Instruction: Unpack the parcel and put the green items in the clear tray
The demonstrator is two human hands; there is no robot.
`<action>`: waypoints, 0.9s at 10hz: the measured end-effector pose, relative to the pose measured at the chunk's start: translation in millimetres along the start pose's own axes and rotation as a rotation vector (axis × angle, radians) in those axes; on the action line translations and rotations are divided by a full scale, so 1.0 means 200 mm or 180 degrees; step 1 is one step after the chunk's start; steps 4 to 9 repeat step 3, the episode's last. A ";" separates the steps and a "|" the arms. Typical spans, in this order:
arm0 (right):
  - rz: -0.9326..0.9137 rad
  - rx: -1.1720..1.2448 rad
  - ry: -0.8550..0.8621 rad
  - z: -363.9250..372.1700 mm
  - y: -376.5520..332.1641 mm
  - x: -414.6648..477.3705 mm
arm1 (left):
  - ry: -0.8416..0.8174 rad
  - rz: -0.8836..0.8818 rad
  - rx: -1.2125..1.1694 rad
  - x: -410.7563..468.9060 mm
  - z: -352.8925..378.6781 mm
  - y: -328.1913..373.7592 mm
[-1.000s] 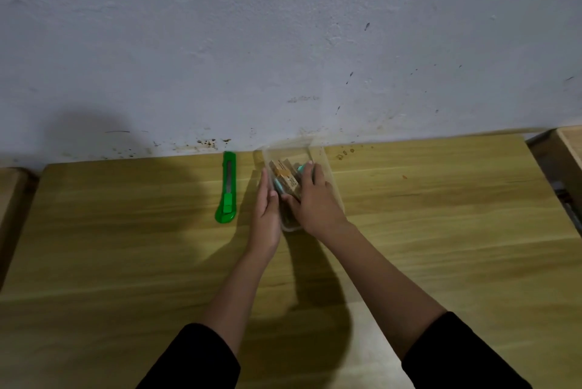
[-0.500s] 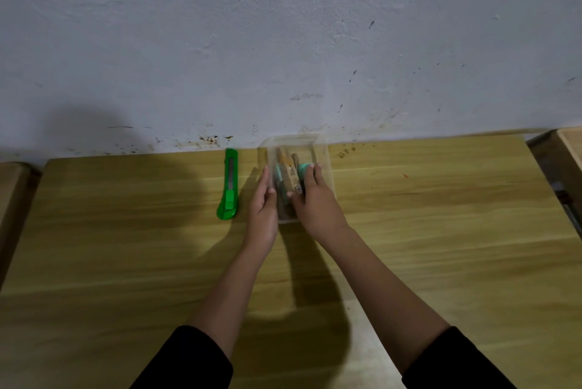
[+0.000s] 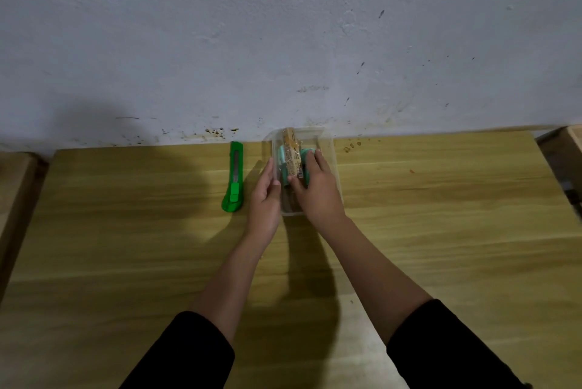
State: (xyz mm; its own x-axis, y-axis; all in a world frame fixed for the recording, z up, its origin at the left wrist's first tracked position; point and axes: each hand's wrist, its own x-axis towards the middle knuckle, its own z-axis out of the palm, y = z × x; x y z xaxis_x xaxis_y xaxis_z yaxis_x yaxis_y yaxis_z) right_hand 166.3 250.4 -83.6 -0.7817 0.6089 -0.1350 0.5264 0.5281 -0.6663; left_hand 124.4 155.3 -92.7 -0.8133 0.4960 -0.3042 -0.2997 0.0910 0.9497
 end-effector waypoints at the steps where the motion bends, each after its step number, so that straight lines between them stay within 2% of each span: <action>1: 0.0064 -0.0084 -0.0184 -0.01 0.00 0.01 | -0.0031 0.0016 0.0340 -0.01 -0.01 0.03; 2: 0.0062 -0.0062 -0.0228 -0.07 -0.04 0.02 | -0.0097 -0.0169 0.0568 0.01 -0.01 0.08; 3: 0.0010 -0.0146 -0.0241 -0.13 -0.05 -0.07 | -0.0091 -0.0185 0.1272 -0.06 -0.03 0.19; 9: 0.0010 -0.0146 -0.0241 -0.13 -0.05 -0.07 | -0.0091 -0.0185 0.1272 -0.06 -0.03 0.19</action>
